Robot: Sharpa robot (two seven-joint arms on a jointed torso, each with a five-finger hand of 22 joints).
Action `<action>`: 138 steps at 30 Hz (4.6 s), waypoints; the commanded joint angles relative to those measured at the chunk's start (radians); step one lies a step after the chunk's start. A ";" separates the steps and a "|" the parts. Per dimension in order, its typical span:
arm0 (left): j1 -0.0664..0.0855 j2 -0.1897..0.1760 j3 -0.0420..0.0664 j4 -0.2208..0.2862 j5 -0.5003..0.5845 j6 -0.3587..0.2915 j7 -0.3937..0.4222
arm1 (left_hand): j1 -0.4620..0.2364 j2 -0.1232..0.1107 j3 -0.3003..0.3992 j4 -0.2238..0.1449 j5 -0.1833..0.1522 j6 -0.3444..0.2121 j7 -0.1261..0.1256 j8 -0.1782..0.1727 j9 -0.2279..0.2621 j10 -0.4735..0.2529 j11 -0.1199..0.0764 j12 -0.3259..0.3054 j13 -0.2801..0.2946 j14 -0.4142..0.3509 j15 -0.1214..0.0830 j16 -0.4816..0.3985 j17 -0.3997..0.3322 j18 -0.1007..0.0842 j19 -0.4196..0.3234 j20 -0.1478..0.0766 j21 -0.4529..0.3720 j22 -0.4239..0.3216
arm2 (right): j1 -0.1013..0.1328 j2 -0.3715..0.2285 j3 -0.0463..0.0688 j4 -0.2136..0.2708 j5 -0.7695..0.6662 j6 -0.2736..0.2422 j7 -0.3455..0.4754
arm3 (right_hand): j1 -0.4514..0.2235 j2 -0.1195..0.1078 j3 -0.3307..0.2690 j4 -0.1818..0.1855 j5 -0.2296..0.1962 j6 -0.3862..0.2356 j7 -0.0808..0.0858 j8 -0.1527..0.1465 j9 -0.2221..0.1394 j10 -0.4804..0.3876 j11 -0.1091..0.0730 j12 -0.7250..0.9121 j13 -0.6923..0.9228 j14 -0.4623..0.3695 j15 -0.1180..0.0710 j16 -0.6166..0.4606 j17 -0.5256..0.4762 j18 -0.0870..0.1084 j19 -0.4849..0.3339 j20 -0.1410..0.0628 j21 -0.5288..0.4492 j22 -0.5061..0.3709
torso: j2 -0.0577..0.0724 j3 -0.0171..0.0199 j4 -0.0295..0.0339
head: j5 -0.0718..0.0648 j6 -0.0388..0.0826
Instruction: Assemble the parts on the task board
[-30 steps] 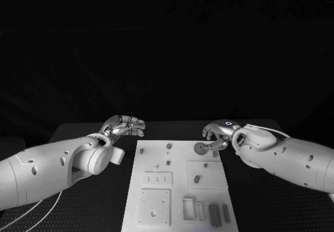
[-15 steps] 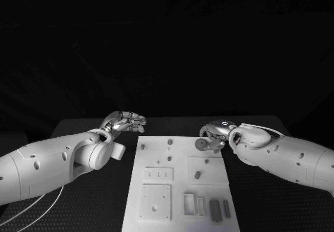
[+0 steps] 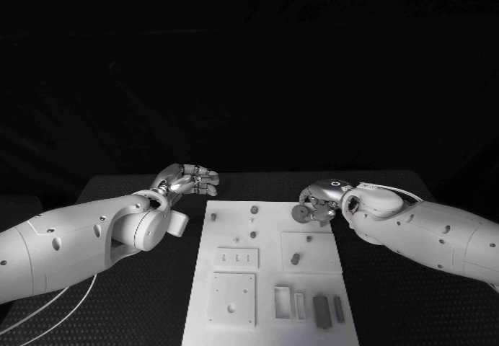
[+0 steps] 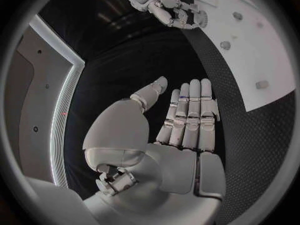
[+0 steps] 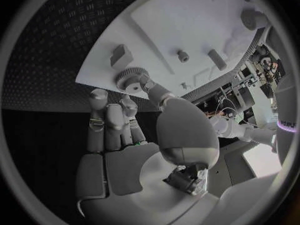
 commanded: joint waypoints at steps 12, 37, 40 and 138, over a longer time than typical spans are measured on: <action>0.001 0.000 0.001 0.004 0.002 0.013 0.004 | -0.004 0.002 -0.005 -0.001 0.005 -0.003 0.002 -0.008 0.000 -0.002 0.006 -0.007 0.001 0.005 -0.001 -0.006 0.002 0.015 0.007 0.000 -0.008 0.001 | -0.007 0.015 -0.002 -0.016 0.008 0.055 0.027 | -0.012 0.024 -0.002 -0.017 0.001 0.057 0.003 0.005 -0.002 -0.061 -0.010 0.011 -0.008 0.008 0.002 0.008 0.003 0.044 -0.004 -0.006 0.010 0.021 | 0.000 0.0000 0.0002 | 0.000 -0.010; 0.001 -0.005 0.001 0.011 0.001 0.011 0.000 | -0.003 0.001 -0.005 -0.001 0.005 -0.005 0.003 -0.010 0.000 -0.003 0.007 -0.010 0.001 0.006 -0.001 -0.008 0.003 0.015 0.007 0.000 -0.009 0.001 | -0.020 0.034 -0.013 -0.048 -0.026 0.102 0.030 | 0.004 0.069 0.016 -0.056 0.001 0.103 0.011 0.022 -0.002 -0.066 -0.001 0.026 -0.024 0.007 0.011 0.012 0.006 0.044 -0.011 -0.006 0.020 0.020 | -0.002 0.0005 -0.0008 | 0.000 -0.025; 0.001 -0.006 0.001 0.012 0.001 0.008 -0.001 | -0.003 0.001 -0.005 -0.001 0.005 -0.005 0.003 -0.010 0.000 -0.003 0.007 -0.010 0.001 0.006 -0.001 -0.008 0.003 0.015 0.007 0.000 -0.009 0.001 | -0.023 0.034 -0.015 -0.050 -0.039 0.081 0.028 | 0.025 0.071 0.019 -0.061 0.001 0.116 0.007 0.028 0.000 -0.065 -0.005 0.030 -0.027 0.009 0.008 0.013 0.009 0.044 -0.014 -0.008 0.023 0.021 | -0.002 0.0002 -0.0006 | 0.000 -0.025; 0.003 0.012 0.001 0.009 -0.005 -0.001 -0.021 | 0.000 0.000 -0.005 0.000 0.005 -0.005 0.004 -0.014 0.002 -0.003 0.009 -0.018 0.002 0.005 0.001 -0.015 0.008 0.014 0.006 0.001 -0.013 0.002 | -0.041 0.251 -0.046 0.081 -0.370 -0.144 -0.256 | 0.023 0.047 0.000 -0.059 0.001 0.188 -0.022 0.043 0.015 -0.003 -0.034 0.027 -0.086 0.083 -0.021 0.011 0.049 0.044 0.028 -0.023 0.033 0.013 | 0.000 -0.0010 0.0005 | 0.030 -0.018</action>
